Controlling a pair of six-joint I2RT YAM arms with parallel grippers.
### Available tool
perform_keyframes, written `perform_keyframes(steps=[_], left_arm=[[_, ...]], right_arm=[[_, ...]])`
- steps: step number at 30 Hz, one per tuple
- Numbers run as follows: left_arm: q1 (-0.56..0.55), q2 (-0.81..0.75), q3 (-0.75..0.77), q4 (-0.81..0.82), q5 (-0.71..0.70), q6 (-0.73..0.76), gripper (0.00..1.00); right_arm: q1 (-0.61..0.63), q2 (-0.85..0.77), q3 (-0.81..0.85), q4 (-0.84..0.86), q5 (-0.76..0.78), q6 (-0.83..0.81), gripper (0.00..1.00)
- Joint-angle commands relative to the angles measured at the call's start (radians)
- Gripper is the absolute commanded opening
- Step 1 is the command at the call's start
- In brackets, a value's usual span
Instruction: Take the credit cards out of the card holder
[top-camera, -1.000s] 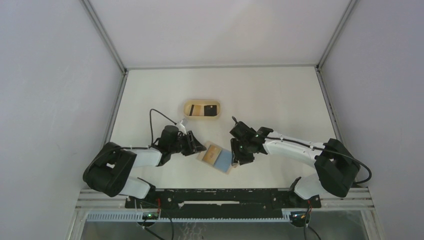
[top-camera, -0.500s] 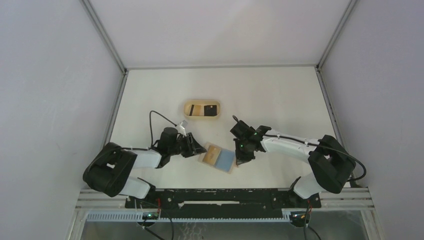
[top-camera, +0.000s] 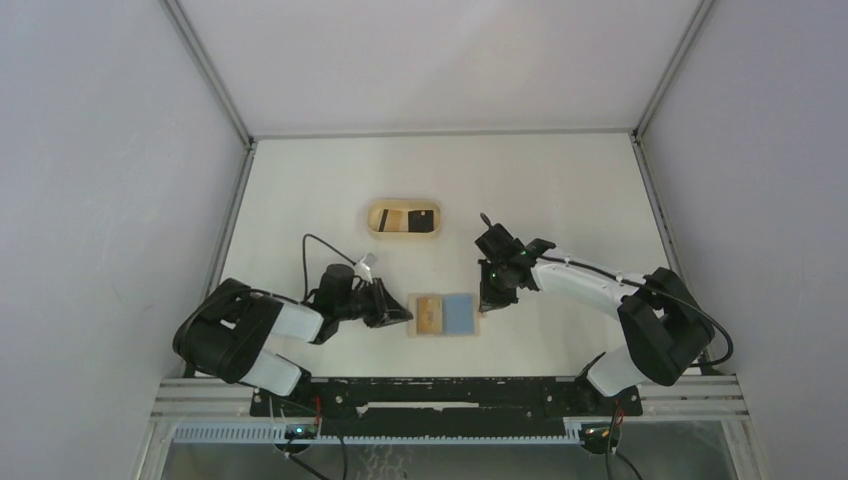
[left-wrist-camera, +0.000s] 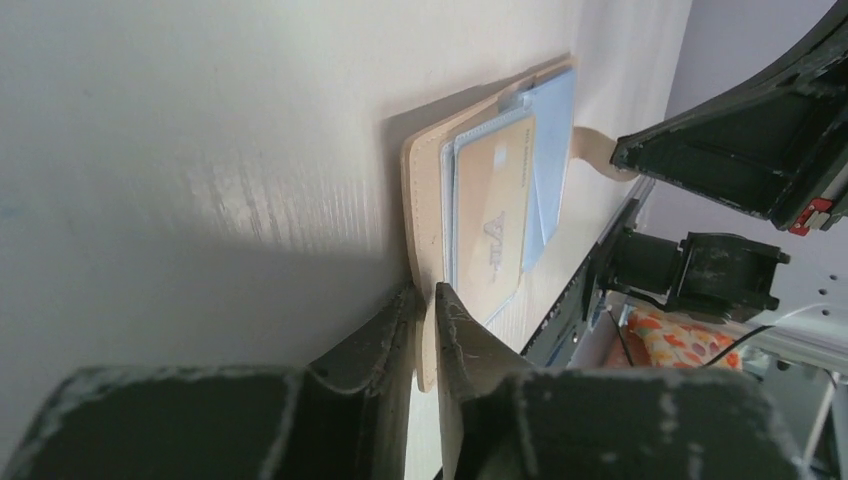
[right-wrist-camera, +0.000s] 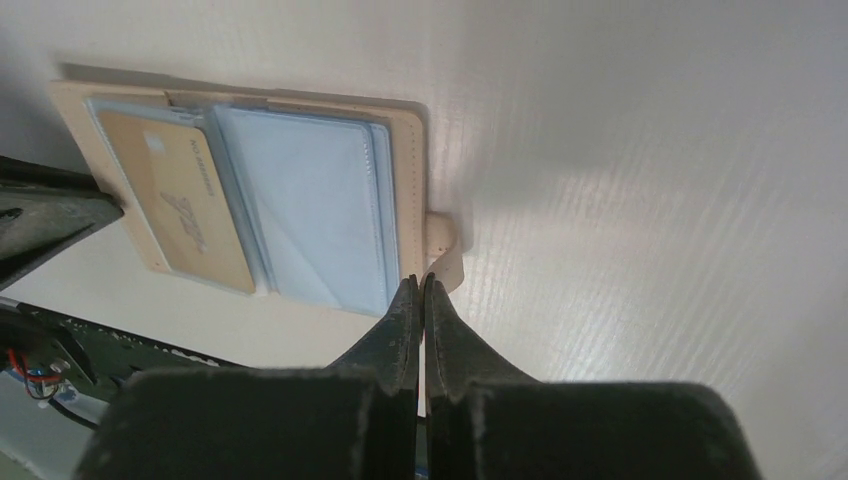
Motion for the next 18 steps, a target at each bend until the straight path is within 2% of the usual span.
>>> perform_keyframes(steps=[1,6,10,15,16,18], left_arm=[[-0.001,0.034,-0.048,-0.062,-0.011,-0.017,0.17],[-0.001,0.034,-0.046,-0.015,0.015,-0.031,0.10],[0.000,0.061,-0.046,0.065,0.057,-0.069,0.00],[0.005,0.067,-0.047,0.099,0.064,-0.094,0.00],[0.006,0.063,-0.046,0.099,0.062,-0.097,0.03],[0.007,0.062,-0.043,0.099,0.055,-0.107,0.24]], right_arm=[[-0.010,0.008,0.046,0.042,-0.010,-0.032,0.00],[-0.015,0.025,0.060,0.060,-0.019,-0.037,0.00],[-0.021,0.039,0.074,0.074,-0.026,-0.041,0.00],[-0.025,0.050,0.078,0.076,-0.028,-0.047,0.00],[-0.025,0.053,0.078,0.076,-0.029,-0.048,0.00],[-0.025,0.059,0.078,0.077,-0.032,-0.052,0.00]])
